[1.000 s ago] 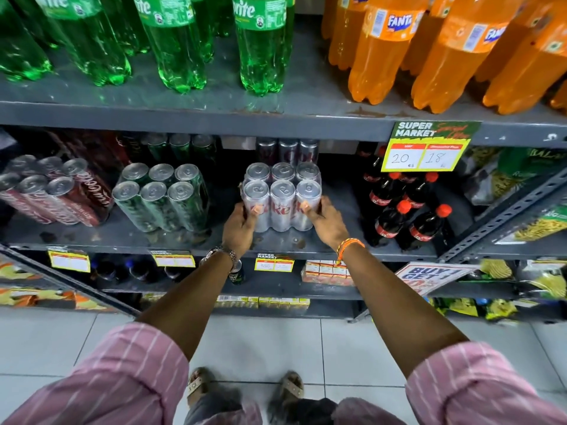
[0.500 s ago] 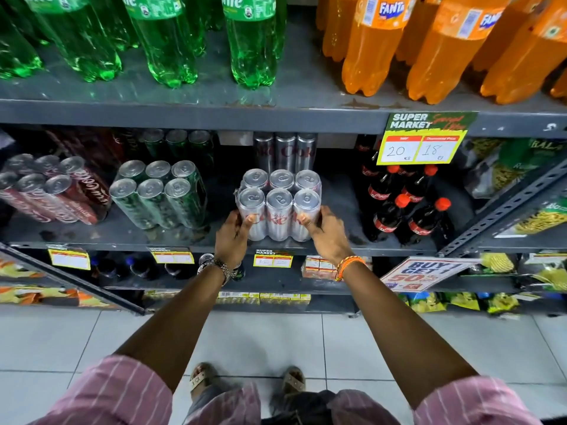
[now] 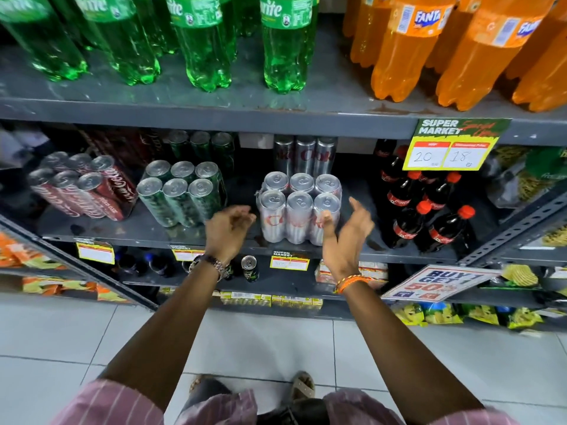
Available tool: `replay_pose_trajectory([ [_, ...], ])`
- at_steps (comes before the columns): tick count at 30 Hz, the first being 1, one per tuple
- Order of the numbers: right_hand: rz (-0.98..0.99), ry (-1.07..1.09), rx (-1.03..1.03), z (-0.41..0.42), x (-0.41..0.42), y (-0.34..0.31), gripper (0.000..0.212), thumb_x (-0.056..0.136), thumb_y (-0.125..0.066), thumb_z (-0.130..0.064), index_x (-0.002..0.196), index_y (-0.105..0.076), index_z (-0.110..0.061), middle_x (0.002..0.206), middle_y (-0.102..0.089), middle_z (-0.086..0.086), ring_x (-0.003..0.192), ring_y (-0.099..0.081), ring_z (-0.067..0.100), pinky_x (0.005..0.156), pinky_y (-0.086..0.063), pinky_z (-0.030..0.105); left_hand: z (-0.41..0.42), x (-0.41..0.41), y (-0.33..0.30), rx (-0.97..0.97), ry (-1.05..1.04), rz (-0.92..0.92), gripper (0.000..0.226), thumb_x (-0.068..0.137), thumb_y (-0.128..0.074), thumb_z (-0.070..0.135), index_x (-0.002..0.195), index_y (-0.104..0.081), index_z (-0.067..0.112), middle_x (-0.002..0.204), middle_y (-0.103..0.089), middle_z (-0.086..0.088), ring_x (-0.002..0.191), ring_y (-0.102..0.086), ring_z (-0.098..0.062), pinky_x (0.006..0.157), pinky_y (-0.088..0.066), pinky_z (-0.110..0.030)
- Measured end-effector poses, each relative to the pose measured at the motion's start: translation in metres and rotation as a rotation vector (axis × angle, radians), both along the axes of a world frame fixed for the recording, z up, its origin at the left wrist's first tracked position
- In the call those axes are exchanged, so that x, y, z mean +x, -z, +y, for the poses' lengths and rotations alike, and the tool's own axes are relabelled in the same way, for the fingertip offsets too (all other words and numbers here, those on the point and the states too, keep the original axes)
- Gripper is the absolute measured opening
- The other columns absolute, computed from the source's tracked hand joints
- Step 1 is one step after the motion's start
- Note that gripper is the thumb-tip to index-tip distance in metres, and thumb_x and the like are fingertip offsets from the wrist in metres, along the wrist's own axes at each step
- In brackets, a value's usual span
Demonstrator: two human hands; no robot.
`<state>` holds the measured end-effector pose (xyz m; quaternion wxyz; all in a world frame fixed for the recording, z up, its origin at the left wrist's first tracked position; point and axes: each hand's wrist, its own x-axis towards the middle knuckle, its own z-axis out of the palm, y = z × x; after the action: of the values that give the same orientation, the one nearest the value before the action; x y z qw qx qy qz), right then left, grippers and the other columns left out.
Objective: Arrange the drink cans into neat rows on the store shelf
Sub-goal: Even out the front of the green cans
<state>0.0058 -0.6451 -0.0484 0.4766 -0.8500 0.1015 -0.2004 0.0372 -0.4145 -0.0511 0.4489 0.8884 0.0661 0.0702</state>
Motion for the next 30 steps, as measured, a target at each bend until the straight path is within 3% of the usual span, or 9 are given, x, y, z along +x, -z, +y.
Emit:
replay_pose_trajectory([
  [4,-0.366,-0.058,-0.103,0.060,-0.010,-0.018,0.031,0.092,-0.054,-0.022,0.117,-0.058,-0.004,0.127,-0.052,0.016,0.123,-0.043,0.026,0.111,-0.022,0.013,0.061,-0.011,-0.014,-0.004,-0.355,-0.389,0.017,0.086,-0.058,0.011,0.094,-0.072,0.013,0.086,-0.074,-0.002,0.074,-0.064,-0.006,0.073,-0.056,-0.026],
  [6,-0.354,-0.237,0.026,0.100,-0.005,-0.023,0.017,0.088,-0.057,-0.002,0.104,-0.063,-0.002,0.113,-0.059,0.016,0.110,-0.053,0.024,0.104,-0.036,0.017,0.094,-0.011,-0.012,-0.091,-0.453,-0.459,0.022,0.085,-0.051,0.013,0.095,-0.066,0.001,0.092,-0.067,-0.008,0.081,-0.058,-0.002,0.080,-0.049,-0.018],
  [8,-0.163,-0.342,0.199,0.143,0.011,-0.025,0.019,0.085,-0.055,0.008,0.099,-0.063,-0.002,0.102,-0.064,0.017,0.093,-0.060,0.019,0.084,-0.047,0.017,0.123,-0.004,-0.006,-0.081,-0.487,-0.347,0.035,0.088,-0.049,0.024,0.107,-0.057,-0.004,0.108,-0.058,-0.020,0.105,-0.056,-0.026,0.095,-0.043,-0.035],
  [9,-0.032,-0.355,0.271,0.162,0.025,-0.020,0.022,0.086,-0.058,0.007,0.105,-0.063,-0.002,0.105,-0.065,0.017,0.092,-0.060,0.016,0.079,-0.049,0.018,0.132,-0.001,-0.003,-0.069,-0.488,-0.203,0.047,0.092,-0.049,0.031,0.123,-0.049,-0.005,0.128,-0.051,-0.027,0.124,-0.047,-0.038,0.105,-0.036,-0.044],
  [11,0.213,-0.357,0.366,0.197,0.048,-0.016,0.041,0.084,-0.071,-0.002,0.123,-0.057,-0.003,0.124,-0.062,0.017,0.105,-0.059,0.016,0.087,-0.052,0.025,0.154,0.007,0.002,-0.079,-0.450,0.064,0.076,0.096,-0.050,0.043,0.150,-0.022,-0.003,0.159,-0.020,-0.025,0.148,-0.018,-0.038,0.118,-0.019,-0.046],
  [14,0.354,-0.360,0.283,0.225,0.073,-0.003,0.064,0.077,-0.082,-0.017,0.131,-0.049,-0.006,0.133,-0.057,0.015,0.120,-0.057,0.025,0.106,-0.047,0.039,0.183,0.025,0.007,-0.150,-0.237,0.121,0.082,0.092,-0.054,0.052,0.148,-0.030,-0.001,0.154,-0.036,-0.023,0.144,-0.035,-0.036,0.116,-0.029,-0.043],
  [19,0.445,-0.377,0.116,0.237,0.100,0.043,0.077,0.071,-0.067,-0.073,0.124,-0.059,-0.017,0.127,-0.065,0.009,0.118,-0.062,0.026,0.102,-0.051,0.045,0.218,0.044,0.014,-0.135,0.072,0.157,0.084,0.092,-0.050,0.054,0.150,-0.026,-0.002,0.151,-0.045,-0.018,0.140,-0.043,-0.032,0.117,-0.034,-0.044],
  [25,0.383,-0.323,0.034,0.248,0.069,0.015,0.052,0.093,-0.063,-0.043,0.132,-0.051,-0.011,0.134,-0.062,0.010,0.124,-0.058,0.026,0.097,-0.043,0.029,0.226,0.034,0.011,-0.046,0.130,0.081,0.067,0.099,-0.050,0.036,0.148,-0.029,-0.003,0.148,-0.048,-0.020,0.137,-0.046,-0.033,0.111,-0.035,-0.031],
  [30,0.386,-0.348,0.012,0.249,0.056,0.015,0.054,0.094,-0.063,-0.042,0.134,-0.050,-0.008,0.135,-0.061,0.009,0.122,-0.056,0.020,0.095,-0.038,0.023,0.241,0.025,0.018,-0.026,0.127,0.072,0.077,0.088,-0.045,0.065,0.140,-0.040,0.008,0.139,-0.059,-0.012,0.126,-0.057,-0.028,0.107,-0.047,-0.043],
])
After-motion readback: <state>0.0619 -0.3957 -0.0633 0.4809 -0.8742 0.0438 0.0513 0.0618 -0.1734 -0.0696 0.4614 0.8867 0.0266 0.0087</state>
